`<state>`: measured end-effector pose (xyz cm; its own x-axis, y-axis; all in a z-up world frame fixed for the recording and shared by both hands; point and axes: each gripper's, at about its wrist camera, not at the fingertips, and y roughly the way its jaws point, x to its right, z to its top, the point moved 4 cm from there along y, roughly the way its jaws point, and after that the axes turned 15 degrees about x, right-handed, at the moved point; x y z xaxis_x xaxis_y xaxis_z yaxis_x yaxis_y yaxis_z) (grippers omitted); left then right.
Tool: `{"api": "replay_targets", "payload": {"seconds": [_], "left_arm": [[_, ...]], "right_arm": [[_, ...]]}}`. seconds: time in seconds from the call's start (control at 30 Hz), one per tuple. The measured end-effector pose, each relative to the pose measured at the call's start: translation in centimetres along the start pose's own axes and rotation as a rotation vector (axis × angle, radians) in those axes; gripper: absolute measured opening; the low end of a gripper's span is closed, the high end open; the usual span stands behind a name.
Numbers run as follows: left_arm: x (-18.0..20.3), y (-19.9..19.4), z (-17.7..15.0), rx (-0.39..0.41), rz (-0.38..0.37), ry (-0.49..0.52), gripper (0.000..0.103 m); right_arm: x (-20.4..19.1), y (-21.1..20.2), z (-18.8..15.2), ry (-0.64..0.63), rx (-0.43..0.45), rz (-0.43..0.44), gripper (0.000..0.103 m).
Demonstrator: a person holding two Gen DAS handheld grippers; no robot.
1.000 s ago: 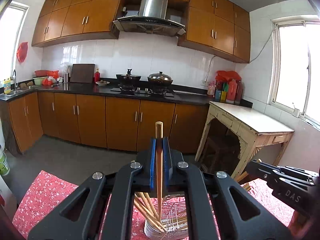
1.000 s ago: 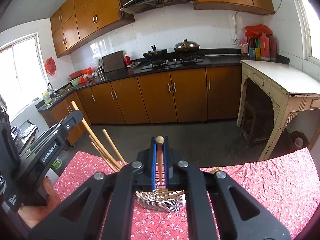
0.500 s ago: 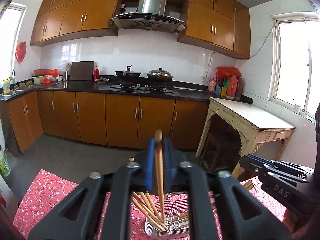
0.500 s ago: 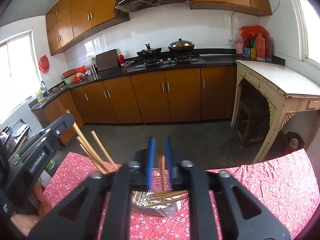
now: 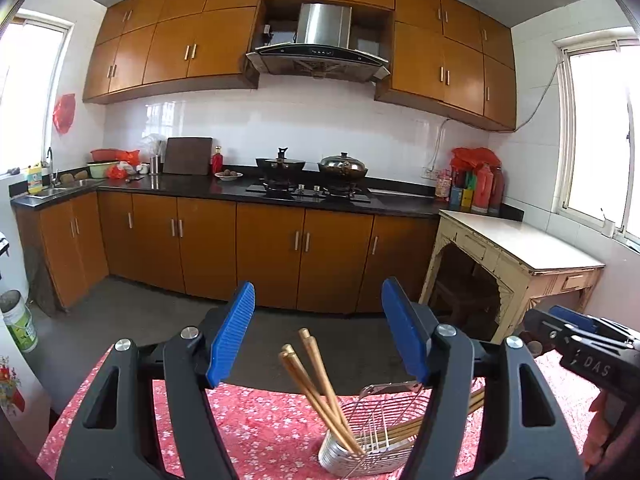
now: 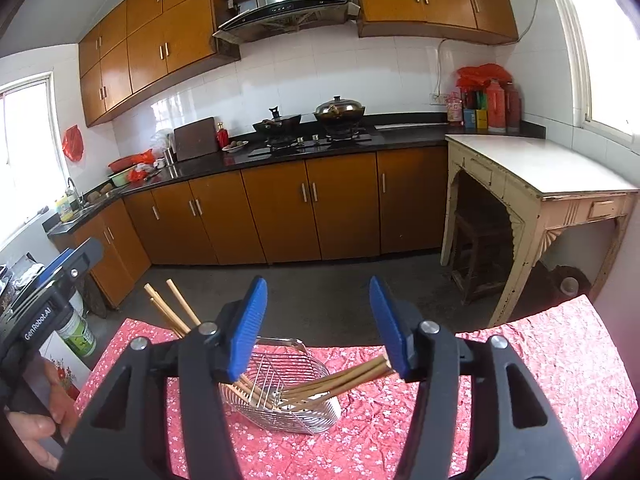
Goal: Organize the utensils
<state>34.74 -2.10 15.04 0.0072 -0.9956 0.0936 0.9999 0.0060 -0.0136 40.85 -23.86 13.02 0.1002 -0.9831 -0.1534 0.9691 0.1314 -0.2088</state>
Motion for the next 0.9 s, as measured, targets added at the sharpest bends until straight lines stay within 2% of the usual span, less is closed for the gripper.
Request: {"api": "replay_targets", "payload": {"seconds": [0.43, 0.5, 0.63, 0.77, 0.9], "left_arm": [[-2.4, -4.0, 0.8, -0.001, 0.040, 0.039, 0.069], [-2.6, -4.7, 1.1, 0.003, 0.044, 0.045, 0.071], [-3.2, -6.4, 1.5, 0.018, 0.054, 0.063, 0.082], [-4.0, -8.2, 1.5, 0.036, 0.066, 0.071, 0.097], [-4.7, -9.7, 1.3, 0.047, 0.076, 0.095, 0.101]], "right_arm": [[1.5, -4.7, 0.6, 0.026, 0.063, -0.068, 0.074], [1.4, -5.7, 0.9, 0.018, 0.085, -0.079, 0.084], [0.9, -7.7, 1.0, -0.002, 0.137, -0.095, 0.098], [0.2, -9.8, 0.7, -0.043, 0.183, -0.129, 0.099], [-0.4, -12.0, 0.5, -0.103, 0.234, -0.200, 0.099]]}}
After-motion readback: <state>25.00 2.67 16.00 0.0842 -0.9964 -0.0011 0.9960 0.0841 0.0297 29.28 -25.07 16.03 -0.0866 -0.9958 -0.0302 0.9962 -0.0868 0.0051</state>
